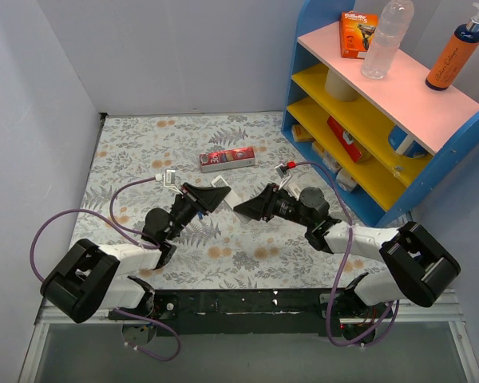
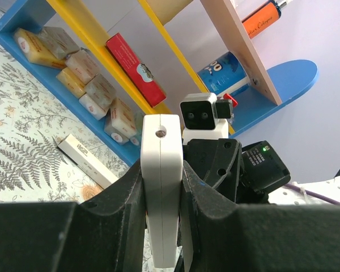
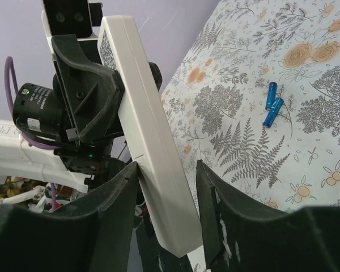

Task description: Load the batteries into the remote control

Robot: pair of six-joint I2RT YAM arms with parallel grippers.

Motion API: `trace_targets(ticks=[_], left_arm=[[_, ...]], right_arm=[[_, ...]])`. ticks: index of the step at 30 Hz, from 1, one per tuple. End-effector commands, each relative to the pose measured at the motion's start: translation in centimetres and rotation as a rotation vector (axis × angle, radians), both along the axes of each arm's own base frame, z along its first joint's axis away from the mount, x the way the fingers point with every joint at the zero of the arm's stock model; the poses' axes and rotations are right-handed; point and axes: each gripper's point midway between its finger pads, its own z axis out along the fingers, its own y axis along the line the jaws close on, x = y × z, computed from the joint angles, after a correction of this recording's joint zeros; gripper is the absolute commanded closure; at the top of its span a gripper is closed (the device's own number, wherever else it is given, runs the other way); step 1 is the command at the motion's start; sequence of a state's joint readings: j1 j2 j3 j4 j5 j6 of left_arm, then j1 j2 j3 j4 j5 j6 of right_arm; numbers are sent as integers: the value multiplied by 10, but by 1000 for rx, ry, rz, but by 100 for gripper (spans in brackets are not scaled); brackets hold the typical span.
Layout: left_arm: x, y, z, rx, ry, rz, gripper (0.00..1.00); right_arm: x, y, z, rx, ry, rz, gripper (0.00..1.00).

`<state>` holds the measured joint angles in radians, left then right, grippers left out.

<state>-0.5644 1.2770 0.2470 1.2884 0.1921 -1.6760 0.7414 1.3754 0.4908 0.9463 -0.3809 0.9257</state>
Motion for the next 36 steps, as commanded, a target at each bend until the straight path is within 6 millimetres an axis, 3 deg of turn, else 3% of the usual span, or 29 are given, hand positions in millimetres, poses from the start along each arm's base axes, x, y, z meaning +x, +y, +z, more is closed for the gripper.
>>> trace_targets(ticks=[1,4,7,23,36], left_arm=[[-17,14,54,-126,-193,20,100],[-17,15,57,-133,-199,23,100],[-18,15,59,-137,-210,26,100],[-15,24,63,-157,-223,65,100],[0,34,39,-138,-133,157,100]], right_arm=[[-3,-5,-1,39,26,-8,58],[-6,-6,-6,39,51,-4,66],[-9,-8,-14,24,78,-3,69],[-24,-21,-53,-71,181,0,69],[-23,-14,-60,-107,186,33,65]])
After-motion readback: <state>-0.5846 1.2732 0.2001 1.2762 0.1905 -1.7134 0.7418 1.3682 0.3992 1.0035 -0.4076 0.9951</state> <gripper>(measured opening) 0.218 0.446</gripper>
